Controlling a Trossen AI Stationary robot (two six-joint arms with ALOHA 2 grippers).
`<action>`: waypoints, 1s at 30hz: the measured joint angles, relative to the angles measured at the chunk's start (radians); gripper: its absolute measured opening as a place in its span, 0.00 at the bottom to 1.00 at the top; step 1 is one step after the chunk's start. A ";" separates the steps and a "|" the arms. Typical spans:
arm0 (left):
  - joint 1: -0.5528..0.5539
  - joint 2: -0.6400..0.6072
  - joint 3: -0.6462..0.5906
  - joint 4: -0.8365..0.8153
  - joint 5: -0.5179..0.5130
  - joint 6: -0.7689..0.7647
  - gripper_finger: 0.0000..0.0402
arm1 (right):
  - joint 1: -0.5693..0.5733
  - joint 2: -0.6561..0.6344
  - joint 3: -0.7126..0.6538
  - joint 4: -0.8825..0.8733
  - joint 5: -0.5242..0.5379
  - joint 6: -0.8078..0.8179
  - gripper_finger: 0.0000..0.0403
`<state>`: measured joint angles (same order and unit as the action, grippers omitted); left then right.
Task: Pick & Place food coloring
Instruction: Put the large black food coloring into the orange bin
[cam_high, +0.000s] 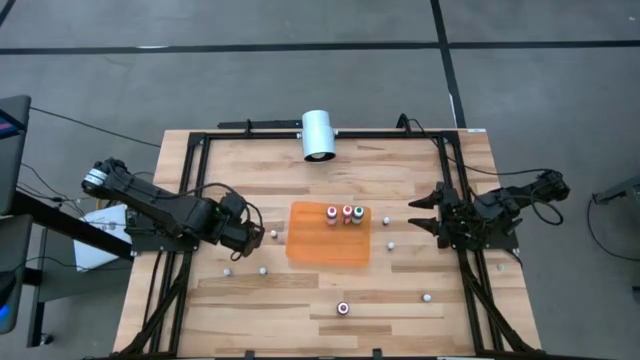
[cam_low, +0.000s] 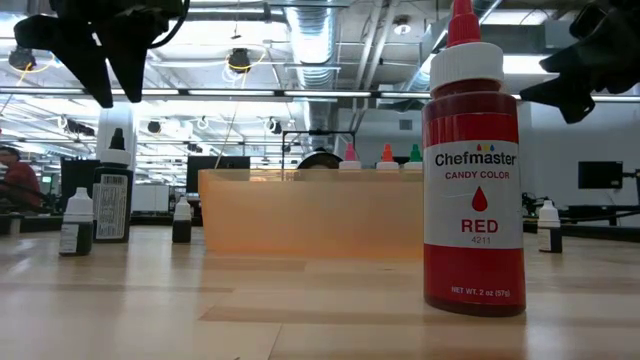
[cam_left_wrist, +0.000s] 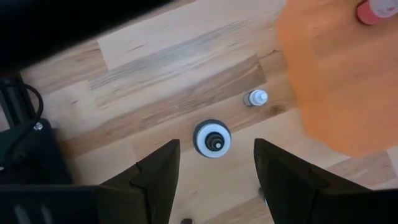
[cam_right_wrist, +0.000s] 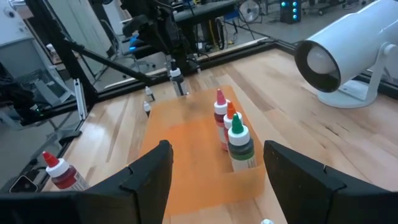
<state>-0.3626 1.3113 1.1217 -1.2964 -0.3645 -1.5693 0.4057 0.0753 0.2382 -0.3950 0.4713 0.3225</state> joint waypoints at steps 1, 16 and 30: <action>0.000 0.000 0.000 0.001 -0.008 -0.001 0.49 | 0.000 0.000 0.000 0.000 0.000 0.000 0.59; 0.000 0.000 0.000 0.005 -0.014 0.008 0.50 | 0.000 0.000 0.000 0.000 0.001 0.000 0.59; 0.000 0.000 0.000 0.006 -0.014 -0.008 0.75 | 0.000 0.000 0.000 0.000 0.001 0.000 0.59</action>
<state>-0.3630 1.3113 1.1214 -1.2908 -0.3782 -1.5769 0.4057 0.0753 0.2382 -0.3954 0.4728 0.3229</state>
